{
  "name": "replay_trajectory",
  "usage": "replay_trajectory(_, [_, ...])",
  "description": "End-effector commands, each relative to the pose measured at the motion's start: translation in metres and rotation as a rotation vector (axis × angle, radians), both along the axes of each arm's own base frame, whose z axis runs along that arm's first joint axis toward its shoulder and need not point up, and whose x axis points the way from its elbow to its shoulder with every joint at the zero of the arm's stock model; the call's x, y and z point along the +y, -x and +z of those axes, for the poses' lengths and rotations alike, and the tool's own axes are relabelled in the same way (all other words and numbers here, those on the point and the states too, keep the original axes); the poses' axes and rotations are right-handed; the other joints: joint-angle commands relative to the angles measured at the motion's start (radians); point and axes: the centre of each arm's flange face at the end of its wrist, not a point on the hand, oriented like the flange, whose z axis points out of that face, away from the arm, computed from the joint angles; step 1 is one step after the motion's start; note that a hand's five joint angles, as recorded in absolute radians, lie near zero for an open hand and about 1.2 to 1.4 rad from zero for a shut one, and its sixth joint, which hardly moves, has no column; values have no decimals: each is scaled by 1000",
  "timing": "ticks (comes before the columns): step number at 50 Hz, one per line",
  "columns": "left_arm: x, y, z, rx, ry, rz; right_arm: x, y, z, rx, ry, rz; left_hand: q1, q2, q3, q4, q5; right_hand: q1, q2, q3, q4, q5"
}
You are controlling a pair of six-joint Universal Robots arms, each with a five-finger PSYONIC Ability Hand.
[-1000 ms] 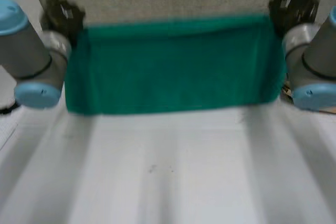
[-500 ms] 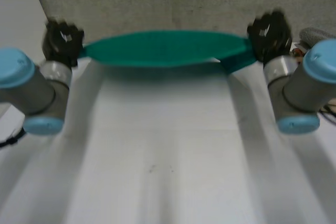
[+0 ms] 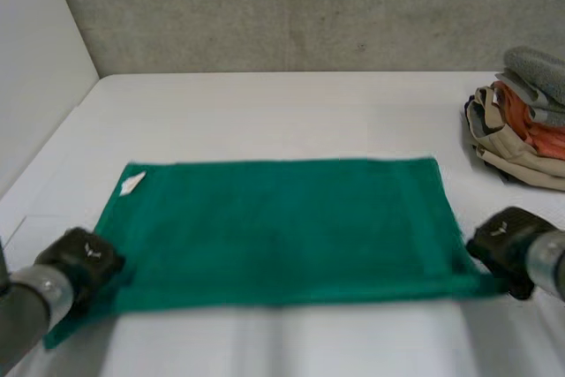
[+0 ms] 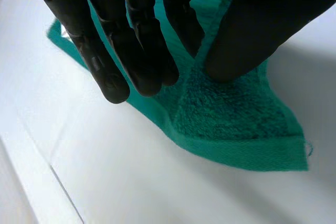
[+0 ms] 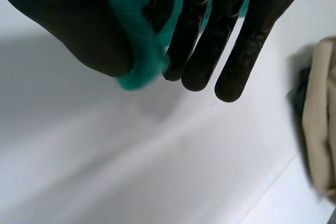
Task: Fold the laundry.
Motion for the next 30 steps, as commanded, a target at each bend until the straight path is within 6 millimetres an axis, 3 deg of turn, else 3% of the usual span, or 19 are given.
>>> replay_trajectory(1, [-24, 11, 15, 13, 154, -41, -15, -4, 5, -25, 108, 23, 274, 198, 203, 195, 220, 409, 216, 199, 205, 223])
replay_trajectory(6, [-72, 47, 3, 92, 319, -97, -57, -31, -13, -119, 239, 22, 274, 198, 203, 195, 220, 409, 216, 199, 205, 223])
replay_trajectory(10, [-105, 67, 3, 147, 435, -109, -79, -50, -18, -120, 335, 31, 274, 198, 203, 195, 220, 409, 216, 199, 205, 223])
replay_trajectory(18, [-158, 83, -10, 150, 544, -66, -130, -65, -34, -113, 443, -4, 274, 198, 203, 195, 220, 409, 216, 199, 205, 223])
replay_trajectory(22, [-173, 87, -21, 141, 553, -49, -144, -71, -46, -107, 454, 5, 274, 198, 203, 195, 220, 349, 156, 139, 145, 163])
replay_trajectory(23, [-175, 88, -23, 141, 553, -49, -147, -73, -48, -104, 458, 9, 210, 135, 139, 131, 156, -87, -281, -297, -292, -274])
replay_trajectory(24, [-175, 89, -25, 140, 551, -51, -150, -74, -52, -101, 463, 10, -131, -206, -201, -210, -185, -705, -899, -915, -910, -892])
replay_trajectory(25, [-174, 92, -26, 139, 553, -56, -152, -74, -54, -100, 468, 9, -803, -878, -873, -882, -857, -812, -1006, -1023, -1017, -999])
replay_trajectory(26, [-174, 94, -26, 143, 553, -61, -154, -75, -55, -107, 474, 6, -948, -1024, -1019, -1027, -1002, -812, -1006, -1023, -1017, -999])
replay_trajectory(30, [-173, 100, -17, 155, 592, -65, -166, -82, -41, -163, 597, 1, -948, -1024, -1019, -1027, -1002, -812, -1006, -1023, -1017, -999])
